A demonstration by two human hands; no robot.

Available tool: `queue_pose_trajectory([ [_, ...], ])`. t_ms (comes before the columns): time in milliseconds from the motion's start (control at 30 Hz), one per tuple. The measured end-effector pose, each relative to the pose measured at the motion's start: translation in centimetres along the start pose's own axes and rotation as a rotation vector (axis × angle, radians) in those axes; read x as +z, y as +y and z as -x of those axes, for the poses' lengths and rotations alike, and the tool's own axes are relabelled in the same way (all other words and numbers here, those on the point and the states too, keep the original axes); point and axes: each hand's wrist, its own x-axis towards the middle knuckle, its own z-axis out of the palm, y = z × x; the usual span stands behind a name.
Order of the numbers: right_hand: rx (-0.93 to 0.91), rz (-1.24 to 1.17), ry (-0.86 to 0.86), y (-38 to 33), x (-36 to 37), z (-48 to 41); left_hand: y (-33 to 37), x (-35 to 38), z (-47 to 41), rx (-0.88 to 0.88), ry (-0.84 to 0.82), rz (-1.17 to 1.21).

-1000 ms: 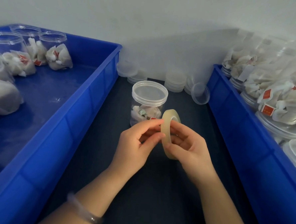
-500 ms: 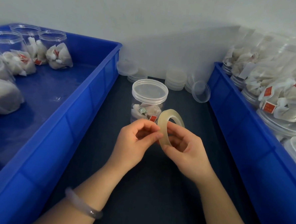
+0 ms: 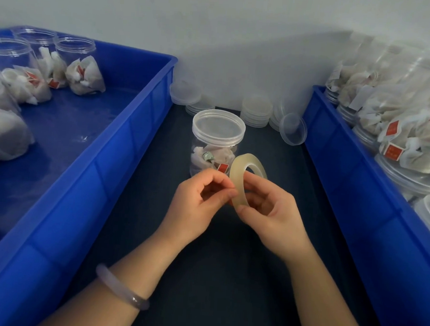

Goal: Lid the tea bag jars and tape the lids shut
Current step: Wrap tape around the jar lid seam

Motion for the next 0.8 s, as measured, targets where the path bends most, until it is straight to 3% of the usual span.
queue_pose_trajectory([
  [267, -0.002, -0.069, -0.011, 0.01, 0.23, 0.01, -0.03, -0.37, -0.12, 0.078, 0.049, 0.024],
  [500, 0.028, -0.018, -0.021, 0.13, 0.02, 0.11, -0.16, -0.59, -0.27, -0.003, -0.062, 0.075],
  [633, 0.017, -0.077, -0.005, -0.06, 0.12, -0.02, -0.3, -0.35, -0.17, 0.045, 0.027, 0.081],
  [800, 0.017, 0.014, 0.003, 0.14, 0.0, 0.08, -0.41, -0.75, -0.15, 0.156, 0.081, -0.106],
])
